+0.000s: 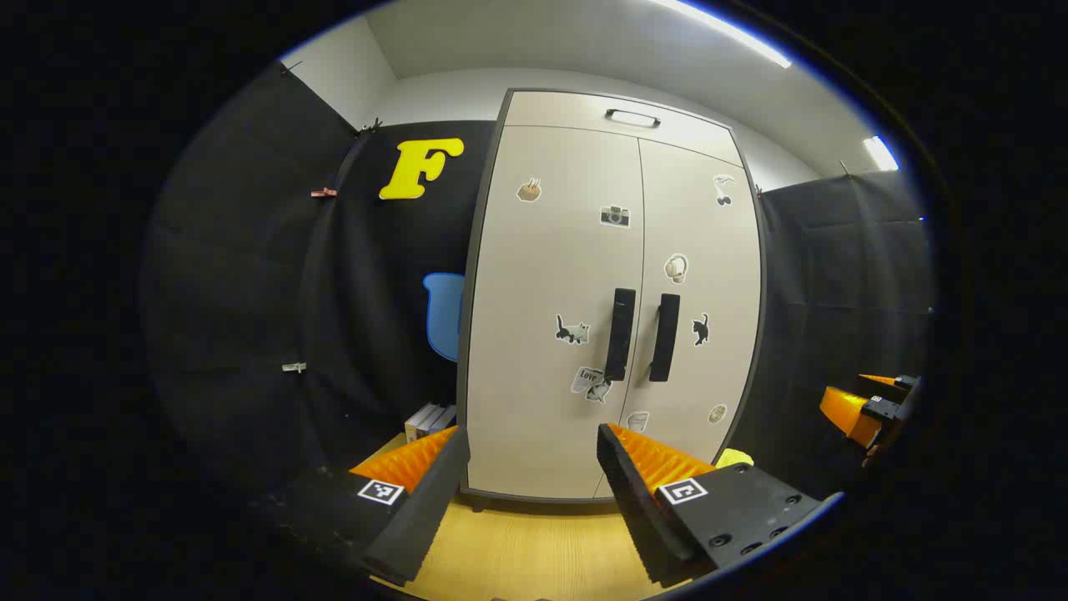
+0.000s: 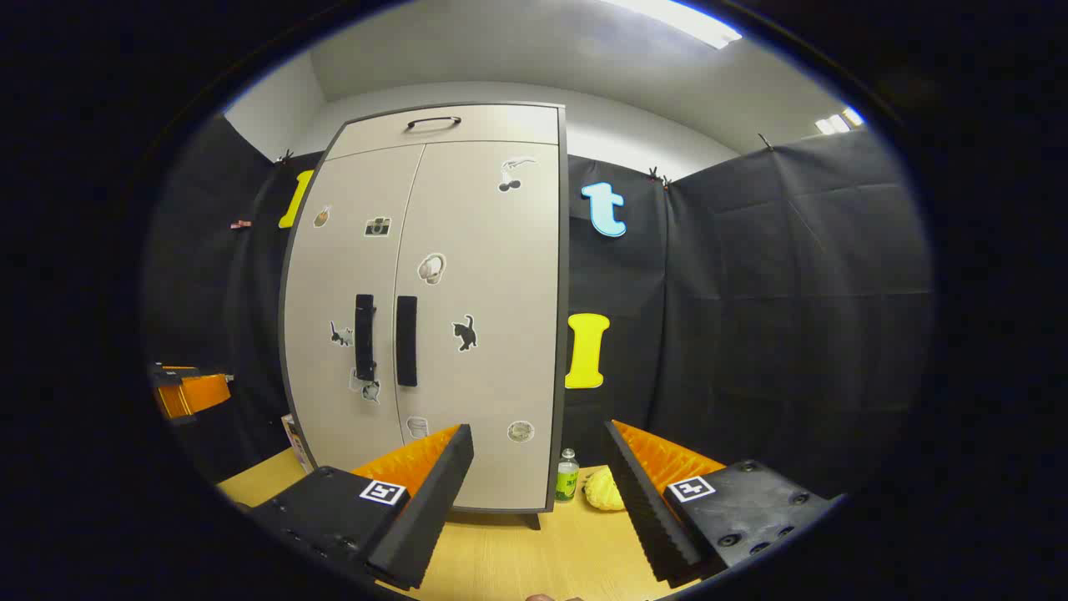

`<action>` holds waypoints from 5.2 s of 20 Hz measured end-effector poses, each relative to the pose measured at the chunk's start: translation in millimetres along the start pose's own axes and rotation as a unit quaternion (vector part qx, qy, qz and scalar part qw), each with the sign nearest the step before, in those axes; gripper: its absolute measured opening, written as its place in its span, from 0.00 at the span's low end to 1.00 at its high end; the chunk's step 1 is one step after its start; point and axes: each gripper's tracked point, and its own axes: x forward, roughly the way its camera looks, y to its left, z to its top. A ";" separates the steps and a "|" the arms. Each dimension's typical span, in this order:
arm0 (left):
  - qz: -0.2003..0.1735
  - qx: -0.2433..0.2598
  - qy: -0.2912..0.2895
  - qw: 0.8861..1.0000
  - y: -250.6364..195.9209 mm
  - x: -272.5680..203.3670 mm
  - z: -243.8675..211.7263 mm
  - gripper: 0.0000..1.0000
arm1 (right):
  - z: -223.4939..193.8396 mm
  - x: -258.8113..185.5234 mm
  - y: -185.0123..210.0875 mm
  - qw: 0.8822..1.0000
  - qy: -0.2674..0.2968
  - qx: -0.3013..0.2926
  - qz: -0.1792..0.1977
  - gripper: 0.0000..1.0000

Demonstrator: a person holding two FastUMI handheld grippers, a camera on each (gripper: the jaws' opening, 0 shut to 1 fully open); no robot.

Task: Open the right door of the double-door shoe cabinet with the right hand, and open the left door with the left hand.

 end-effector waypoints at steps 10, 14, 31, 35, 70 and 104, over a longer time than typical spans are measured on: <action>-0.023 0.022 -0.007 0.999 4.2 9.6 2.5 0.95 | -9.5 4.6 28.8 1.000 0.012 0.012 0.009 0.98; -0.026 0.021 -0.009 0.999 6.9 9.6 1.5 0.95 | -11.8 11.9 35.3 1.000 0.018 0.008 0.012 0.98; -0.018 0.021 0.006 1.000 14.2 12.1 -14.8 0.95 | 22.4 73.5 89.5 0.997 0.025 0.033 0.059 0.98; -0.012 0.018 0.019 1.000 21.5 7.7 -23.8 0.95 | 39.8 108.3 120.3 0.995 0.023 0.045 0.080 0.98; 0.075 0.019 0.044 0.996 129.6 -63.0 -44.1 0.95 | 2.3 226.9 190.5 0.991 0.105 0.050 0.073 0.20; 0.139 0.012 0.041 0.989 -53.2 -134.4 -25.4 0.95 | 16.8 163.2 143.5 0.944 0.082 0.057 0.314 0.15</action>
